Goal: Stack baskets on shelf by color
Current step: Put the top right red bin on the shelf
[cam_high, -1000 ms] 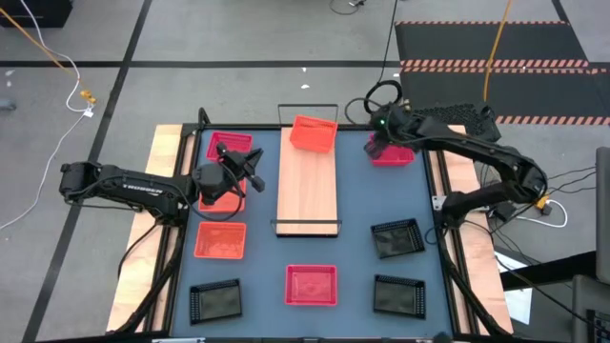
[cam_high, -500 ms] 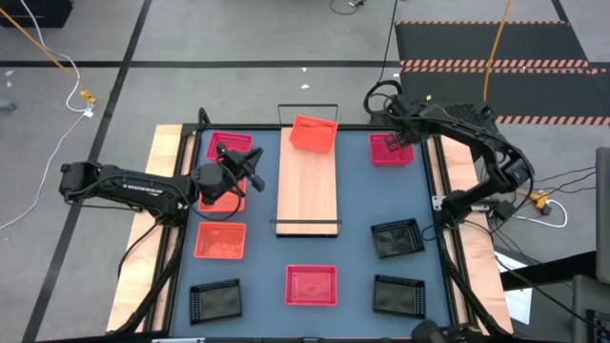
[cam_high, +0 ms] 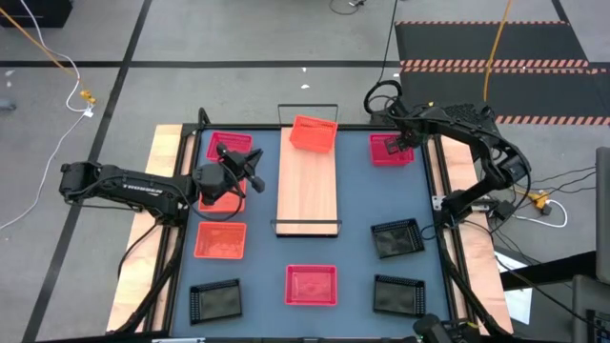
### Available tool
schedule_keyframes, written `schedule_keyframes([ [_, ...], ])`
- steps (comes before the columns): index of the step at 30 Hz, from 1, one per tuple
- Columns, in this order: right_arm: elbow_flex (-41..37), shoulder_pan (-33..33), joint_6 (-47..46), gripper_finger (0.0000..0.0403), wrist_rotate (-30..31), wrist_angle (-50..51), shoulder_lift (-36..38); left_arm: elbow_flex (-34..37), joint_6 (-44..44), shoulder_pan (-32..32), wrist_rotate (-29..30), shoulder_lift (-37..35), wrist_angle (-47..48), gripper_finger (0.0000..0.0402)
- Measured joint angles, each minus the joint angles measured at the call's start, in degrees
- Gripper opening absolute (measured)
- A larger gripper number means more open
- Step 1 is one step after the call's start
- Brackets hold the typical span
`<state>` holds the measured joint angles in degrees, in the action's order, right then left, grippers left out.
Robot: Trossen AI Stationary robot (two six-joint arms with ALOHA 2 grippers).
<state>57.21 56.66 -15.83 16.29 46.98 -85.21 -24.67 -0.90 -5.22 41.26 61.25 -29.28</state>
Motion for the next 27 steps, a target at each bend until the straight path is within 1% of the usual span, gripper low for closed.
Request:
schedule_keyframes([
  [7, 0.00, 0.00, -0.55, 0.0086, 0.17, -0.11, 0.00, 0.00, 0.87, 0.01, -0.01, 0.00, -0.04, 0.0037],
  [12, -1.27, -0.17, -2.77, 0.0085, 0.76, -1.03, 0.02, 0.00, 0.95, -0.01, 0.01, 0.00, -0.04, 0.0037],
  [18, -3.29, -1.73, -4.27, 0.0091, 6.09, -4.61, 0.02, 0.00, 0.99, 0.00, 0.00, 0.00, 0.16, 0.0037],
  [20, -3.40, -1.66, -5.06, 0.0090, 6.02, -5.30, 0.02, 0.00, 1.04, 0.01, 0.01, 0.00, 0.33, 0.0037],
  [22, -3.50, -1.60, -4.66, 0.0090, 4.58, -5.23, 0.02, 0.00, 1.04, 0.00, 0.01, 0.00, 0.36, 0.0037],
  [27, -3.54, -1.83, -2.09, 0.0090, -5.03, -6.56, 1.32, 0.00, 1.01, 0.00, 0.00, -0.01, 0.36, 0.0037],
])
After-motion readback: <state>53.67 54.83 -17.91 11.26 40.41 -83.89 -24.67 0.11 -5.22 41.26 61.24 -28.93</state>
